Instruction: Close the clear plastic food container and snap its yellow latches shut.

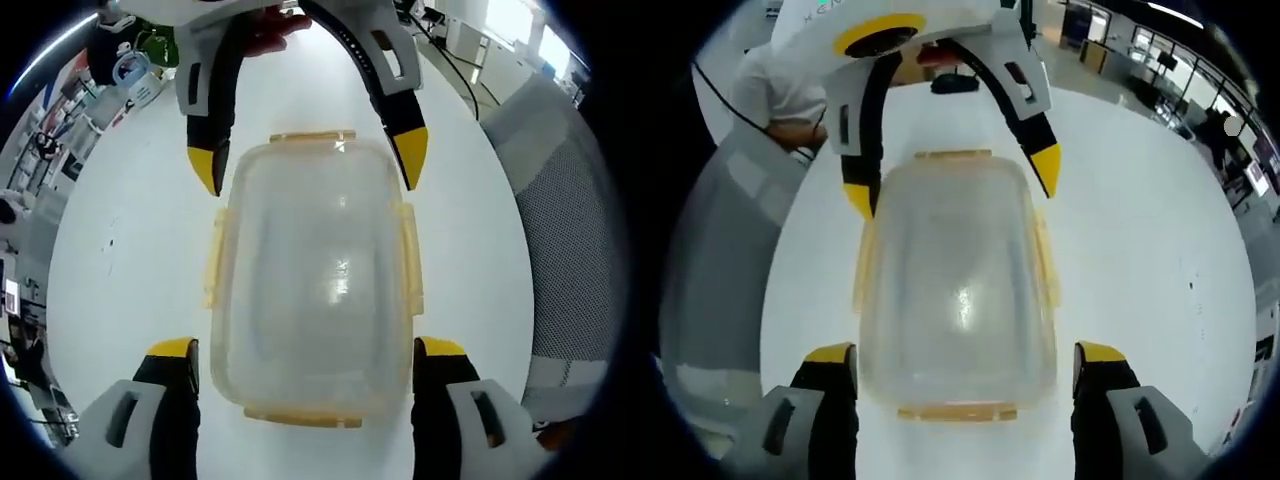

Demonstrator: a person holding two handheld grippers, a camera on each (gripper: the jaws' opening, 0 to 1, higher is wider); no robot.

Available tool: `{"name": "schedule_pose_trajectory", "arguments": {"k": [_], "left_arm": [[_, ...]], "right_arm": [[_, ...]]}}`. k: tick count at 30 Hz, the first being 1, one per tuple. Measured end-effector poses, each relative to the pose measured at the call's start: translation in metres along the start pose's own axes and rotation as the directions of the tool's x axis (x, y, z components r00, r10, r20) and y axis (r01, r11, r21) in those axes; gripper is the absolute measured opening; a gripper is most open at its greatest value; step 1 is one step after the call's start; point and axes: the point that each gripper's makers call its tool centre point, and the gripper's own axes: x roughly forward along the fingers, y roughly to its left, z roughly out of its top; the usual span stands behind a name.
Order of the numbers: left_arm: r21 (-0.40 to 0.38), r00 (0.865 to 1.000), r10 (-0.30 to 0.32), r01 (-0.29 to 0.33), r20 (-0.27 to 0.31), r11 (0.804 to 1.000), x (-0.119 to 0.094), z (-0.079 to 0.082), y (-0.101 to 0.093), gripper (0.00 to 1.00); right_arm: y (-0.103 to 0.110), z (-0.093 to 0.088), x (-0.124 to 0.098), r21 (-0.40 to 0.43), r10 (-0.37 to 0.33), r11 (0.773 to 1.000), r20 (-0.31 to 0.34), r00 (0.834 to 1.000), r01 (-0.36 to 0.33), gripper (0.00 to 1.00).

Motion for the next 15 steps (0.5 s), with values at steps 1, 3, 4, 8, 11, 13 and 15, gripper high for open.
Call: {"name": "schedule_pose_trajectory", "arguments": {"k": [1, 3, 4, 8, 11, 13, 15], "left_arm": [[-0.001, 1.000, 0.001, -0.001, 0.000, 1.000, 0.000, 0.000, 0.000, 0.90], [-0.008, 1.000, 0.006, -0.006, 0.004, 1.000, -0.002, -0.001, 0.000, 0.92], [-0.011, 1.000, 0.011, -0.011, 0.006, 1.000, -0.003, -0.001, 0.000, 0.92], [-0.031, 1.000, 0.019, -0.018, 0.011, 0.999, -0.005, -0.004, 0.001, 0.92], [-0.059, 0.999, 0.030, -0.028, 0.028, 0.998, -0.008, -0.004, 0.003, 0.93], [-0.072, 0.999, 0.036, -0.033, 0.036, 0.997, -0.010, -0.005, 0.003, 0.93], [-0.081, 0.999, 0.039, -0.035, 0.038, 0.996, -0.011, -0.008, 0.002, 0.93]], "right_arm": [[0.000, -0.001, -0.001, -0.001, -0.003, 1.000, 0.000, 1.000, 0.003, 0.90], [-0.001, -0.003, -0.002, -0.002, -0.021, 1.000, 0.004, 1.000, 0.021, 0.93], [-0.001, -0.004, -0.003, 0.004, -0.025, 1.000, 0.006, 1.000, 0.025, 0.93], [-0.003, -0.003, -0.006, 0.031, -0.049, 0.998, 0.040, 0.998, 0.048, 0.93], [-0.004, -0.003, -0.009, 0.055, -0.068, 0.996, 0.066, 0.996, 0.064, 0.94], [-0.003, -0.005, -0.010, 0.071, -0.070, 0.995, 0.072, 0.995, 0.065, 0.94], [-0.002, -0.007, -0.012, 0.077, -0.078, 0.994, 0.078, 0.994, 0.072, 0.93]]}}
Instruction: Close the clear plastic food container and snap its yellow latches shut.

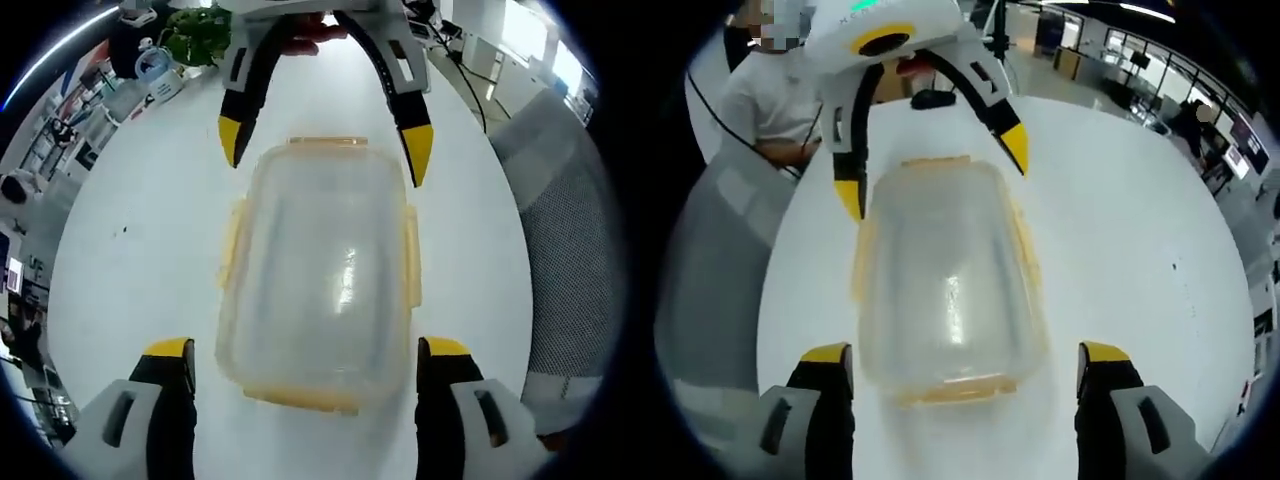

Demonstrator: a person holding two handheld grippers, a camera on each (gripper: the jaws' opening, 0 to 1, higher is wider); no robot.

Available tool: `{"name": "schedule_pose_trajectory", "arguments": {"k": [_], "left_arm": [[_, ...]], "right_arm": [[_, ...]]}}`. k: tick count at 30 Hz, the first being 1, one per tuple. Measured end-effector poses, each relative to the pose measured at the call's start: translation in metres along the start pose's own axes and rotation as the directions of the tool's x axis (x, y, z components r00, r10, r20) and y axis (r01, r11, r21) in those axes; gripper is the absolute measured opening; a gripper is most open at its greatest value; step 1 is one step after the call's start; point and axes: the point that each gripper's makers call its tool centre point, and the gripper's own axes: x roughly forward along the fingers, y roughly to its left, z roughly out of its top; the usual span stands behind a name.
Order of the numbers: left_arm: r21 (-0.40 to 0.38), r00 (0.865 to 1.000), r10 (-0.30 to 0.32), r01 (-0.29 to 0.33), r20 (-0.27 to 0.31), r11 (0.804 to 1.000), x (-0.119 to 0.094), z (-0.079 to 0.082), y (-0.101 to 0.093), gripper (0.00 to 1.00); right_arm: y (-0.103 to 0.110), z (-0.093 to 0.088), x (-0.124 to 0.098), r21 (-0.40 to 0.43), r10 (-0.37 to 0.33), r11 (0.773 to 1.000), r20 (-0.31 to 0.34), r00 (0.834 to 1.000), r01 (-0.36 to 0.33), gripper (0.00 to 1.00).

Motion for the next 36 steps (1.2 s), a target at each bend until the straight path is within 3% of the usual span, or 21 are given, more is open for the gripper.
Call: {"name": "schedule_pose_trajectory", "arguments": {"k": [10, 15, 36], "left_arm": [[-0.059, 0.999, 0.023, -0.020, 0.044, 0.998, -0.007, -0.003, -0.001, 0.94], [-0.070, 0.999, 0.029, -0.026, 0.046, 0.997, -0.008, -0.006, -0.001, 0.94], [-0.199, 0.992, 0.085, -0.065, 0.093, 0.978, -0.021, -0.019, 0.003, 0.93]], "right_arm": [[0.001, 0.000, -0.008, 0.068, -0.044, 0.997, 0.070, 0.997, 0.039, 0.93], [0.002, -0.007, -0.008, 0.075, -0.054, 0.996, 0.063, 0.997, 0.049, 0.92], [0.002, -0.014, -0.023, 0.196, -0.121, 0.976, 0.137, 0.983, 0.093, 0.91]]}}
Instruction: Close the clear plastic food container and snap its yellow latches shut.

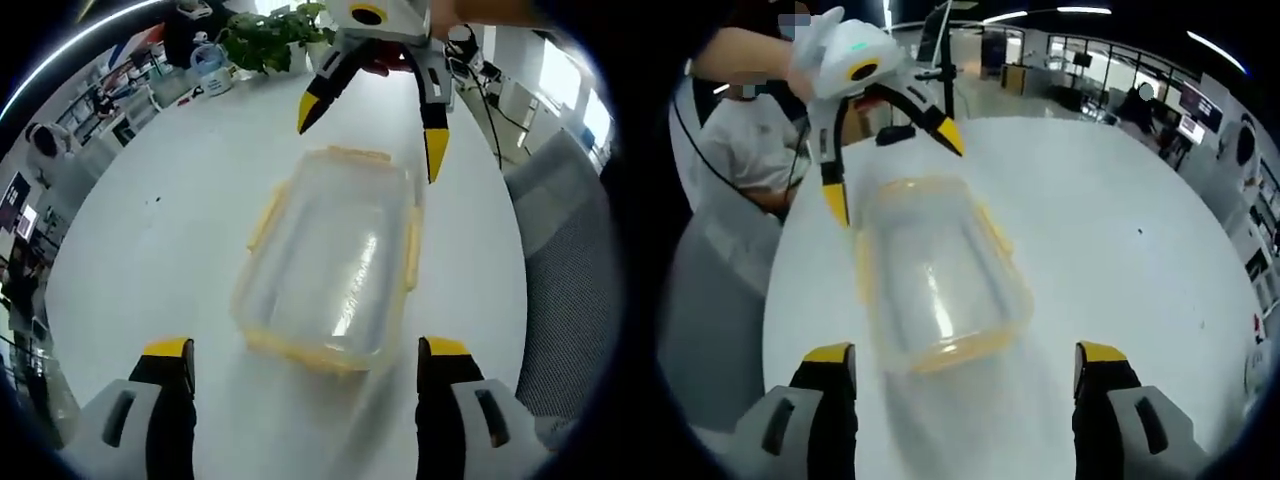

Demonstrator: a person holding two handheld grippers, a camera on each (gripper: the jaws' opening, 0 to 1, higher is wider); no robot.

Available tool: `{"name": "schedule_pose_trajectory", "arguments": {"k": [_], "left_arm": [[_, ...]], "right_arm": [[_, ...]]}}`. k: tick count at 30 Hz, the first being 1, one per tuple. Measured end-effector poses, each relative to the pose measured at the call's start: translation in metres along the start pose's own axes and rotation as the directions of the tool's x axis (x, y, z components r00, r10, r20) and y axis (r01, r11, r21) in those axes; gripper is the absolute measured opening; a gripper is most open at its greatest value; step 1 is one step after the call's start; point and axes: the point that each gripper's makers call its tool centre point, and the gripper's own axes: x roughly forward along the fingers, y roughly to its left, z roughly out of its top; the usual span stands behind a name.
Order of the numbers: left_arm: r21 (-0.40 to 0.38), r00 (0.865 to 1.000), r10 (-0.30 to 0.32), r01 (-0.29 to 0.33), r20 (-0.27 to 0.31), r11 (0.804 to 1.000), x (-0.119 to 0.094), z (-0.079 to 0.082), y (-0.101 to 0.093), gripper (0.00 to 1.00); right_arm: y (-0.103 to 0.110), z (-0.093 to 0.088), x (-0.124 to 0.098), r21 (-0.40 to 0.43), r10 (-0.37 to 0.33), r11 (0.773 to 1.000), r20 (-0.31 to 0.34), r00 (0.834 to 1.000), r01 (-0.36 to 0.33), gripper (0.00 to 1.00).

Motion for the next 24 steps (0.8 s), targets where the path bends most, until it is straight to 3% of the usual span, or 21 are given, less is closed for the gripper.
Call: {"name": "schedule_pose_trajectory", "arguments": {"k": [24], "left_arm": [[-0.161, 0.996, 0.064, -0.054, 0.060, 0.985, -0.013, -0.016, -0.005, 0.93]], "right_arm": [[-0.003, -0.015, -0.031, 0.149, -0.095, 0.986, 0.093, 0.991, 0.080, 0.89]]}}
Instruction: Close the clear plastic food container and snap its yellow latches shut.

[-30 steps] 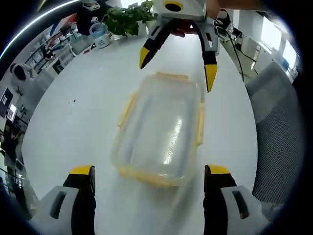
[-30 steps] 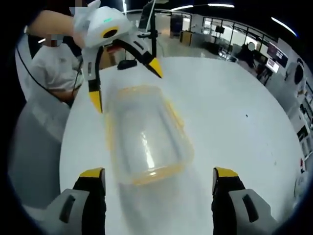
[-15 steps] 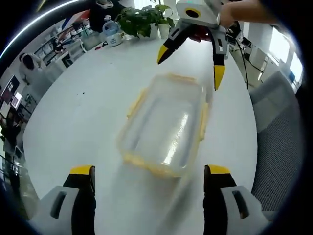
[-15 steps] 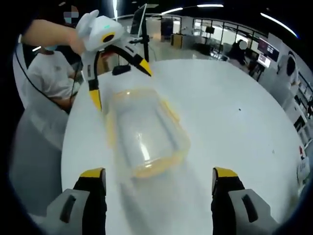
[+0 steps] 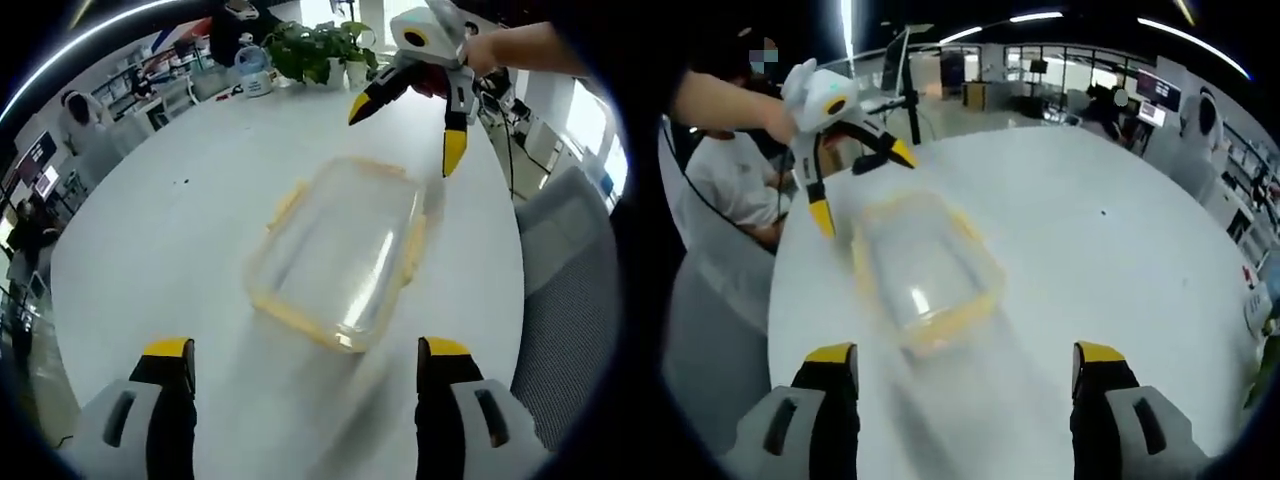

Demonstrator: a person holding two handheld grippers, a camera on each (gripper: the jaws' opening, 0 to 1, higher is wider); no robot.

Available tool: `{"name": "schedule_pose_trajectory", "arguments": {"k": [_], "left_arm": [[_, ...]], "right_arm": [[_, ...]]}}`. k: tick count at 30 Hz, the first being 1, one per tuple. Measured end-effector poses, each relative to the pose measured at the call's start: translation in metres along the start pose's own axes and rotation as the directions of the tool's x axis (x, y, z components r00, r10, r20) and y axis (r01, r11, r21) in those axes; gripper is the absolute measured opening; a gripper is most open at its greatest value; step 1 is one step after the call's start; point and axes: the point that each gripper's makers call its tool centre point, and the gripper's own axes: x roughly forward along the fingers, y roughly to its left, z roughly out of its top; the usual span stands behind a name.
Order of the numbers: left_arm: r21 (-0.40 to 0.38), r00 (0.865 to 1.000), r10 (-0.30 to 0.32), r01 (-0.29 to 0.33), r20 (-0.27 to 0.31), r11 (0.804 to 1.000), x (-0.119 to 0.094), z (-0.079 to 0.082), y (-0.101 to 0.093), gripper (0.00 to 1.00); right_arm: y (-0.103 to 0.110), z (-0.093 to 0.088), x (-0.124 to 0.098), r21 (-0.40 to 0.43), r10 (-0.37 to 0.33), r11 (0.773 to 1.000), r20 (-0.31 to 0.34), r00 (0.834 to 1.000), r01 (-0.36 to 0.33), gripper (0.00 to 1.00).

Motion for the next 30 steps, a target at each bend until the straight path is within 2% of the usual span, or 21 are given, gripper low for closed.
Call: {"name": "schedule_pose_trajectory", "arguments": {"k": [9, 18, 30], "left_arm": [[-0.085, 0.999, 0.032, -0.029, 0.035, 0.996, -0.009, -0.006, 0.003, 0.93], [-0.146, 0.995, 0.065, -0.054, 0.070, 0.988, -0.019, -0.012, 0.001, 0.93], [-0.235, 0.987, 0.114, -0.084, 0.116, 0.968, -0.033, -0.021, -0.003, 0.93]], "right_arm": [[0.010, -0.009, -0.007, 0.060, -0.019, 0.998, 0.038, 0.999, 0.017, 0.89], [0.007, -0.012, -0.022, 0.151, -0.076, 0.987, 0.104, 0.992, 0.060, 0.88], [0.018, -0.014, -0.034, 0.193, -0.112, 0.978, 0.149, 0.983, 0.082, 0.88]]}}
